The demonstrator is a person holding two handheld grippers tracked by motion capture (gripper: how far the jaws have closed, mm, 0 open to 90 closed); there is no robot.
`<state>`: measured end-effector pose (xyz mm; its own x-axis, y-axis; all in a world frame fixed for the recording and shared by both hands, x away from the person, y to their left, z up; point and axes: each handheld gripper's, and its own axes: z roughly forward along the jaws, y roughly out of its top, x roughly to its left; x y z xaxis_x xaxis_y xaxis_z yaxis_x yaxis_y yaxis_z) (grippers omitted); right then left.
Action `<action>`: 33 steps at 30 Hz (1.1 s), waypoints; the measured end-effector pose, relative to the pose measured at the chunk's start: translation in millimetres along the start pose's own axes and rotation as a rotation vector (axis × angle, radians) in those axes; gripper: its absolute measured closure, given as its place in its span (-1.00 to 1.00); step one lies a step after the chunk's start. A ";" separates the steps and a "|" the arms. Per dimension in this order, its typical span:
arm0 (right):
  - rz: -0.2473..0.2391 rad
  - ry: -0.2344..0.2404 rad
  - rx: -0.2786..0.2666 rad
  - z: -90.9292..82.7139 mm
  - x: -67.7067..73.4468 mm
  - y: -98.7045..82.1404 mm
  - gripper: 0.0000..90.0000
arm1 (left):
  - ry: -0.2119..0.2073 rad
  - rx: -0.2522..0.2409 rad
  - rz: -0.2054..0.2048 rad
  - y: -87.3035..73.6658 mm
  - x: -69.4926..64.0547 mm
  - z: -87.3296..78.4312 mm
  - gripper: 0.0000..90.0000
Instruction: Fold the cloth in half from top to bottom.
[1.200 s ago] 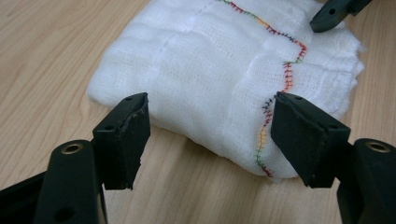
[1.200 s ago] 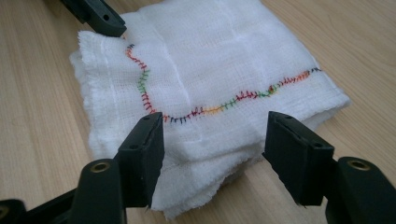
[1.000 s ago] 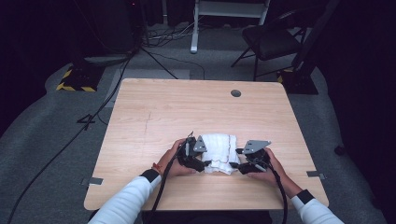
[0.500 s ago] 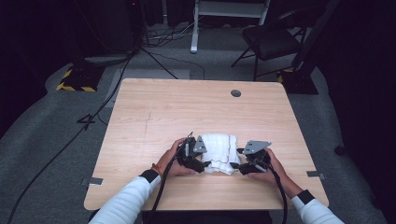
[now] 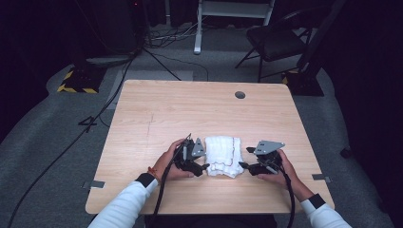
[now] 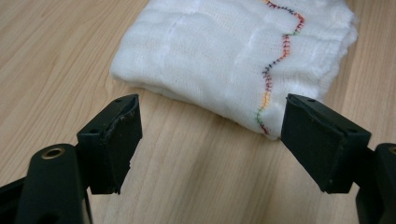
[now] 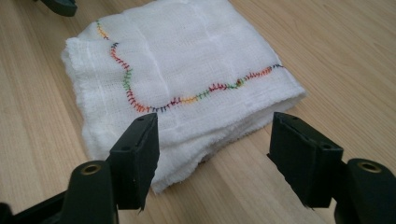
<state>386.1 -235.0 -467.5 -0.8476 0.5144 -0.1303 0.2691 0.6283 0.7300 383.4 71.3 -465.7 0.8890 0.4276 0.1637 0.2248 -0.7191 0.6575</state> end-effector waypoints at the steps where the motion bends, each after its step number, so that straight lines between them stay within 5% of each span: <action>1: 0.000 -0.002 -0.001 -1.7 -0.4 -0.4 -0.25 | -0.002 -0.001 -0.002 -1.6 0.1 -2.3 -0.55; 18: 0.015 -0.078 0.020 -32.1 -9.9 -18.7 -0.29 | 0.117 0.041 -0.010 -46.8 0.0 -48.6 -0.56; 33: 0.058 -0.181 0.071 -57.5 -20.5 -55.3 -0.31 | 0.198 0.065 -0.082 -89.3 -1.4 -77.7 -0.59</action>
<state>362.3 -313.9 -466.6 -0.7353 0.6435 -0.2125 0.3521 0.6307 0.6916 331.1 177.6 -467.5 0.7722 0.5810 0.2571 0.3241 -0.7082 0.6272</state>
